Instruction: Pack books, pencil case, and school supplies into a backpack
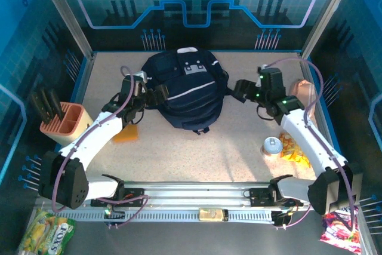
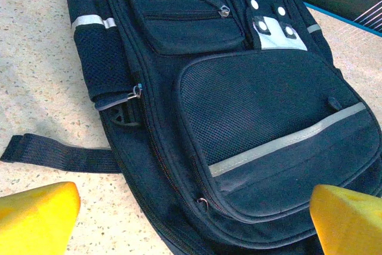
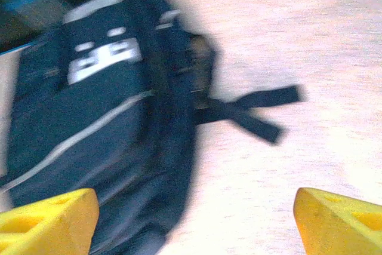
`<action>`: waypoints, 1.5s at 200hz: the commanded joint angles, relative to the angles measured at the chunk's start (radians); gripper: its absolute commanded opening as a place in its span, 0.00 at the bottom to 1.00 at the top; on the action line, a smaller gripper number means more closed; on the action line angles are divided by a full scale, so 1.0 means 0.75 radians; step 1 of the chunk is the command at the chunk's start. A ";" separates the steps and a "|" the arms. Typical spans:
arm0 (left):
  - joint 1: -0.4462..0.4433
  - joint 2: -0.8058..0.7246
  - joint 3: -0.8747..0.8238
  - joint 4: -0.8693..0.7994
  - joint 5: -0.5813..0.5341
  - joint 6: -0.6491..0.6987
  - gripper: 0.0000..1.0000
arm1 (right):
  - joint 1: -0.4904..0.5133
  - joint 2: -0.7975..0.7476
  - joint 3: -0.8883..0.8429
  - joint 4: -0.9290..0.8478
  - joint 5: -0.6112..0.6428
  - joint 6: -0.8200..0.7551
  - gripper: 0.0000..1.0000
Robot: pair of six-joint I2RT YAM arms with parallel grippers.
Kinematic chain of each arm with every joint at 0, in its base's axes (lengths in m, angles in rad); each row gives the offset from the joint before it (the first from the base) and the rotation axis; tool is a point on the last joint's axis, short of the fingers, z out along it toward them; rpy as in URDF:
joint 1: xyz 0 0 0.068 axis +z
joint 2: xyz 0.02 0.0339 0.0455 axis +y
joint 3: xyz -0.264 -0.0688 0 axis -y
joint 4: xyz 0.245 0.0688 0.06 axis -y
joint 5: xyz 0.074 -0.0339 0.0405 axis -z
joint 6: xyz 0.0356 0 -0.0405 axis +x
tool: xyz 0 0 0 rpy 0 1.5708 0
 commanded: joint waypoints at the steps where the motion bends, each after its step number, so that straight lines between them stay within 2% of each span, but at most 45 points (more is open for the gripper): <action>1: 0.011 -0.029 -0.006 0.006 0.069 -0.004 0.99 | -0.163 0.085 -0.039 -0.052 0.173 -0.015 0.86; 55: 0.010 -0.062 -0.012 -0.033 0.109 0.018 0.99 | -0.518 0.298 0.013 0.004 0.238 0.021 0.88; 99: 0.010 -0.055 -0.011 -0.018 0.199 0.018 0.99 | -0.624 0.541 0.157 -0.003 0.171 -0.084 0.89; 148: 0.010 -0.036 0.005 -0.034 0.248 0.023 0.99 | -0.640 0.754 0.335 -0.082 0.205 -0.125 0.90; 167: 0.010 -0.029 0.011 -0.043 0.258 0.026 0.99 | -0.640 0.802 0.351 -0.086 0.163 -0.123 0.90; 250: 0.010 -0.027 0.021 -0.052 0.240 0.037 0.99 | -0.648 0.926 0.382 -0.152 0.109 -0.078 0.89; 300: 0.011 -0.019 0.022 -0.055 0.228 0.040 0.99 | -0.546 0.926 0.360 -0.142 -0.008 -0.073 0.89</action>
